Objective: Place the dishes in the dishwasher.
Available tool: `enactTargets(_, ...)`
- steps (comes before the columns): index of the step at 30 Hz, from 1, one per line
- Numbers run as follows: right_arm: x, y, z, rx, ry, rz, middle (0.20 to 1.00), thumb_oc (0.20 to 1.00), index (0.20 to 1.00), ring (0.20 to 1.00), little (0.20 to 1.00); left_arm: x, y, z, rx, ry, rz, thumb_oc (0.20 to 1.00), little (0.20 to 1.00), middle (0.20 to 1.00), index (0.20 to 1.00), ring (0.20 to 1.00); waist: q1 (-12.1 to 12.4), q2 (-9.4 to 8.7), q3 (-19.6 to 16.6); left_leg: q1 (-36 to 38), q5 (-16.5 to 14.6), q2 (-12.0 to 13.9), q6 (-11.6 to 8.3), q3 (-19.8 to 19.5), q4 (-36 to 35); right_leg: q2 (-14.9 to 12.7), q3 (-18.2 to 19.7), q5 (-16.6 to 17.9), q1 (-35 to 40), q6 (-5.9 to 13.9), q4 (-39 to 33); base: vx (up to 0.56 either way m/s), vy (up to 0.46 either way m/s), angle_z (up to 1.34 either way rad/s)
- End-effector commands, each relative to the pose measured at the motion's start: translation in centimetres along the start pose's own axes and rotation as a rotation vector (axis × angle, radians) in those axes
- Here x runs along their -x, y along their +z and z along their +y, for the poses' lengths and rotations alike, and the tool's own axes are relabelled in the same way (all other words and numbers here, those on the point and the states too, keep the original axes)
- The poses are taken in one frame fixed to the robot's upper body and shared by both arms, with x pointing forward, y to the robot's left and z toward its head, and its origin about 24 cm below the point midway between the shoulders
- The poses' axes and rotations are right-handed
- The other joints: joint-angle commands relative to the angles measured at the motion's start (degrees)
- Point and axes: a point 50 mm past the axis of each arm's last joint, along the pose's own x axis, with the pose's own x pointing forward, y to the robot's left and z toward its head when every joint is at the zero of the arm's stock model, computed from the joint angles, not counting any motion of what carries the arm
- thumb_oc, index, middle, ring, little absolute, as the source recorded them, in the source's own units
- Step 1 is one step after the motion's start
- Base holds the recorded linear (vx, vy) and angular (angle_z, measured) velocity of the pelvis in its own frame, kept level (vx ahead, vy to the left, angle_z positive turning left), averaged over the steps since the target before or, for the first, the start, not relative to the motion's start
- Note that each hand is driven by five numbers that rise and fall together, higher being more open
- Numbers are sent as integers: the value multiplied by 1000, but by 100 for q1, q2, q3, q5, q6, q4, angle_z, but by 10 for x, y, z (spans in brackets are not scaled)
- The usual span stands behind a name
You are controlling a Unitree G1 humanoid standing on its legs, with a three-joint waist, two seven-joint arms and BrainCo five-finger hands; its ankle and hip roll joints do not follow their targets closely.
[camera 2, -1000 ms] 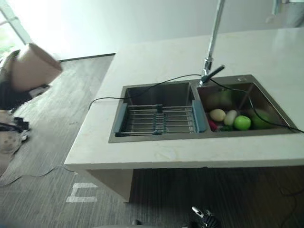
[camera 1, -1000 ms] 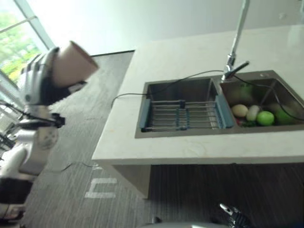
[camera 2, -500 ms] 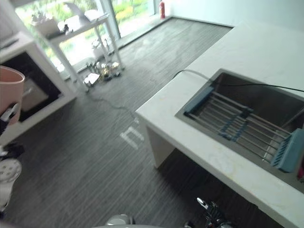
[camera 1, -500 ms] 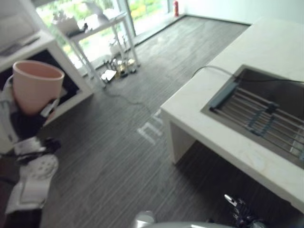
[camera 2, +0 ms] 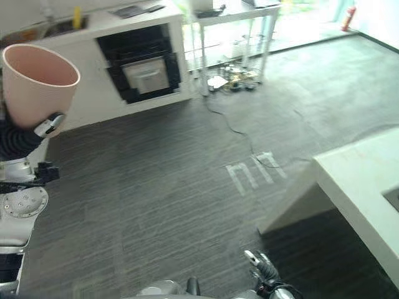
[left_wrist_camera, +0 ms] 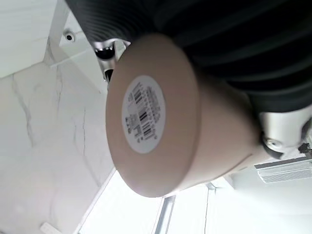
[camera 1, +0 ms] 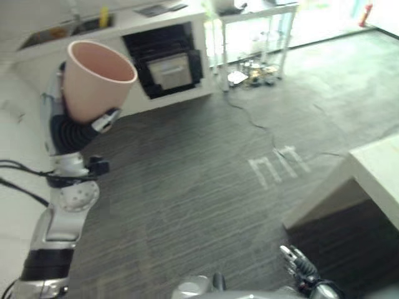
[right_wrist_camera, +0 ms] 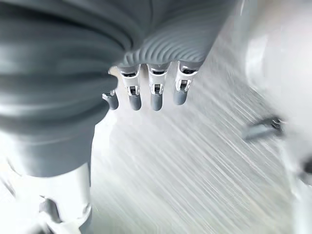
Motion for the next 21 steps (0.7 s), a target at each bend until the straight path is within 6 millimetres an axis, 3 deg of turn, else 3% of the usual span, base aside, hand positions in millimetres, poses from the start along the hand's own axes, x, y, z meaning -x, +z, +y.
enactTargets(1,10,-5,-22,-58,21,27,1000,1000,1000,1000,1000,-21,15,1,177,14,-79,200,200,200,200,200,-437,-127,-146,95,-519,216,-360,-184,192,565,327,453,451,-72,-1493,88,-86,233)
enactTargets(4,13,-7,-31,-30,21,81,1000,1000,1000,1000,1000,-20,18,-6,202,-35,-95,200,200,200,200,200,-380,-187,-137,112,-437,280,-393,-126,114,614,332,466,413,-67,-1399,34,-103,151)
enactTargets(10,16,-10,-37,1,20,128,1000,1000,1000,1000,1000,-20,32,-15,212,-81,-130,200,200,200,200,200,-247,-247,-178,109,-182,600,-728,103,-78,804,-20,560,759,-206,-2027,54,-185,39)
enactTargets(16,12,5,-37,90,58,111,1000,1000,1000,1000,1000,-31,33,-2,190,-59,-137,200,200,200,200,200,-130,-277,-154,-260,-53,900,-1053,236,301,898,-300,724,878,-313,-2527,-9,-161,30)
enactTargets(21,15,15,-48,1,-2,51,1000,1000,1000,1000,1000,-34,40,-7,233,-104,-186,200,200,200,200,200,-320,-201,-196,-281,152,1356,-1333,845,232,863,-645,676,890,-289,-2571,-47,-21,38)
